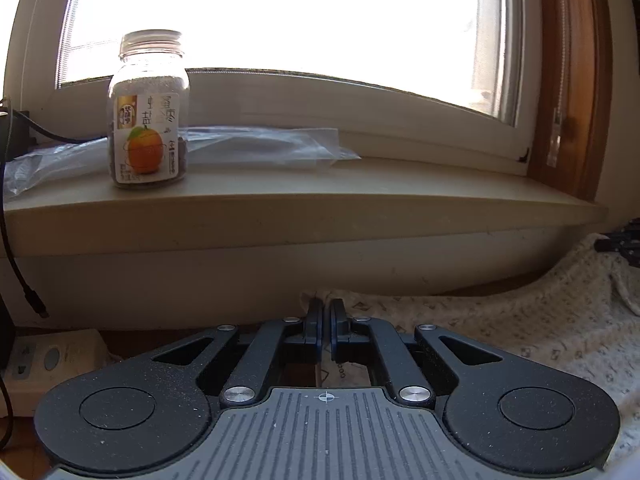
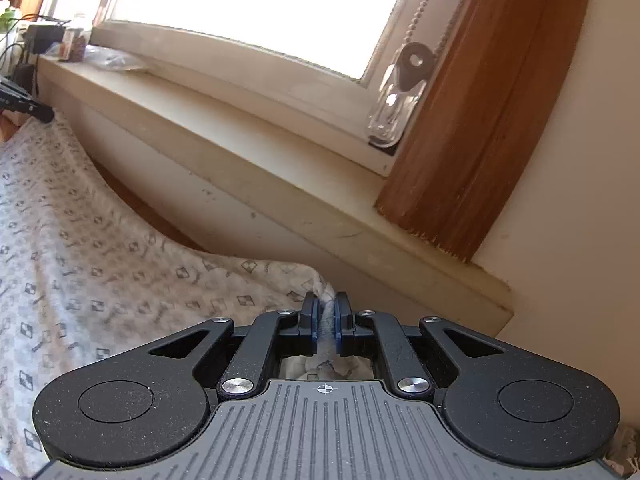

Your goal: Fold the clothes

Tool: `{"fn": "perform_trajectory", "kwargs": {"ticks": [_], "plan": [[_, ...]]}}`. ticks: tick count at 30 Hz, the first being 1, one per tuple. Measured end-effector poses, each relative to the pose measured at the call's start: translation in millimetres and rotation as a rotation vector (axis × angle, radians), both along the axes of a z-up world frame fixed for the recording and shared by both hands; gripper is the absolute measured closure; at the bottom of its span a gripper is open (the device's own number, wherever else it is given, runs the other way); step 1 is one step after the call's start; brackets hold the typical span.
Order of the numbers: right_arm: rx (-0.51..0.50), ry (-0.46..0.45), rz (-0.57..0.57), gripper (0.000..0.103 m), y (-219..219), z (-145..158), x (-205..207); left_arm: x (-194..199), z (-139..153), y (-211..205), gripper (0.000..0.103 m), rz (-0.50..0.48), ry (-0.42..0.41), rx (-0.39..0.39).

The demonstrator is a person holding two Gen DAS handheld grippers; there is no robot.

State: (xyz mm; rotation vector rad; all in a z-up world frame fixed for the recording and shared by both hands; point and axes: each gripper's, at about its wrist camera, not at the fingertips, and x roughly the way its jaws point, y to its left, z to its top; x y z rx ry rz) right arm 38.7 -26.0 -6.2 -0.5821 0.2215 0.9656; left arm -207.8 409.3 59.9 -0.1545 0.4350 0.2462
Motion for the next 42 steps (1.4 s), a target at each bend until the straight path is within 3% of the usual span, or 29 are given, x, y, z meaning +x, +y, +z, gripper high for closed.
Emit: {"fn": "perform_trajectory", "kwargs": {"ticks": [4,8,13,18,28,35,40,42], "plan": [[0.014,0.001,0.005,0.095,-5,4,-5,-3,4,-4,0.099,-0.008,-0.027,-0.021],[0.064,-0.022,-0.013,0.095,-12,12,-12,-17,27,-14,0.099,-0.007,-0.13,-0.028],[0.103,-0.018,0.012,0.096,-36,25,-33,-39,45,-44,0.099,-0.044,-0.134,0.012],[0.136,0.011,0.049,0.097,-78,30,-57,-90,38,-67,0.099,-0.03,-0.148,0.04],[-0.027,0.113,0.161,0.096,-127,-10,-92,-151,2,-109,0.097,-0.1,-0.006,0.014],[0.002,0.196,0.207,0.086,-139,-4,-90,-163,6,-110,0.097,-0.104,0.027,0.018],[0.057,0.246,0.256,0.072,-143,4,-95,-166,19,-114,0.065,-0.057,0.014,0.063],[0.06,0.258,0.279,0.071,-140,4,-97,-166,24,-117,0.061,-0.052,0.008,0.086]]}}
